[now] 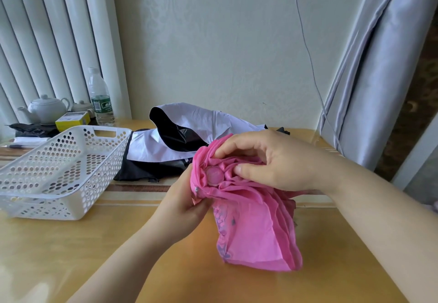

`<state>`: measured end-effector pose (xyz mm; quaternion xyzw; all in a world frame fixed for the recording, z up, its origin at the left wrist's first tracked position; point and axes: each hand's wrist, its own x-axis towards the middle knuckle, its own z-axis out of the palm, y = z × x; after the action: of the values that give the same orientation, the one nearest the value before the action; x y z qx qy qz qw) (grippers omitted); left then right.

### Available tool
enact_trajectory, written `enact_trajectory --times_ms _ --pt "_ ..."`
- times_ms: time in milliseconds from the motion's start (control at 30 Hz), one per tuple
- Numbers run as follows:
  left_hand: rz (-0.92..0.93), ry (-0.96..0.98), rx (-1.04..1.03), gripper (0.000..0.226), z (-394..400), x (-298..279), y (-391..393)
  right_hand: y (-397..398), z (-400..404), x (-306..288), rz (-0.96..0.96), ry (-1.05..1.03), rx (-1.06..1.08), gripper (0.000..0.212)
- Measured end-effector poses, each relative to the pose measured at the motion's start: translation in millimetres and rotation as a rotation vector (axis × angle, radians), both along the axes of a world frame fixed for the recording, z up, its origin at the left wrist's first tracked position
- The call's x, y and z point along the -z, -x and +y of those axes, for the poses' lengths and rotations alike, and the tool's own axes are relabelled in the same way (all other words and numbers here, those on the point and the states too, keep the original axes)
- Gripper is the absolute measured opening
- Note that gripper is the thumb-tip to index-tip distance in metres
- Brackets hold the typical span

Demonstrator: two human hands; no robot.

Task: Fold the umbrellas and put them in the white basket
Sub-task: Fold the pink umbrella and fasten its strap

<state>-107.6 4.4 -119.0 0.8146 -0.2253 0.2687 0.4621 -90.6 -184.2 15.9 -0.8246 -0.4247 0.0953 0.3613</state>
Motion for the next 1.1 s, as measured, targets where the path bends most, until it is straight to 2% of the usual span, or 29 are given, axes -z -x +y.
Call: enact_trajectory --times_ms 133,200,300,433,633,867,1033,1100 --pt "-0.05 0.005 0.016 0.075 0.4 -6.5 3.4 2.4 -0.3 -0.6 0.031 0.0 -0.042 0.045" --pt "-0.074 -0.01 0.003 0.082 0.1 -10.6 5.0 2.2 0.3 -0.2 0.038 -0.003 -0.04 0.046" --pt "-0.125 -0.036 0.001 0.071 -0.3 -13.5 6.0 1.1 0.1 -0.8 0.027 -0.003 -0.031 0.046" --pt "-0.044 0.096 0.078 0.067 2.0 -18.3 6.0 0.6 0.2 -0.6 -0.022 0.006 -0.017 0.048" --pt "-0.036 0.099 0.118 0.06 0.0 -20.8 8.2 -2.8 -2.7 4.0 -0.01 -0.03 0.011 0.048" --pt "-0.055 0.061 0.122 0.039 -9.0 -29.9 10.0 -3.3 -5.1 7.1 -0.003 -0.046 -0.033 0.051" --pt "-0.068 -0.023 0.1 0.042 -7.2 -27.4 6.0 0.5 -6.6 0.8 -0.027 0.015 -0.094 0.051" --pt "-0.058 -0.003 0.091 0.047 -3.0 -24.8 3.3 1.3 -9.7 -3.0 -0.154 0.012 -0.029 0.044"
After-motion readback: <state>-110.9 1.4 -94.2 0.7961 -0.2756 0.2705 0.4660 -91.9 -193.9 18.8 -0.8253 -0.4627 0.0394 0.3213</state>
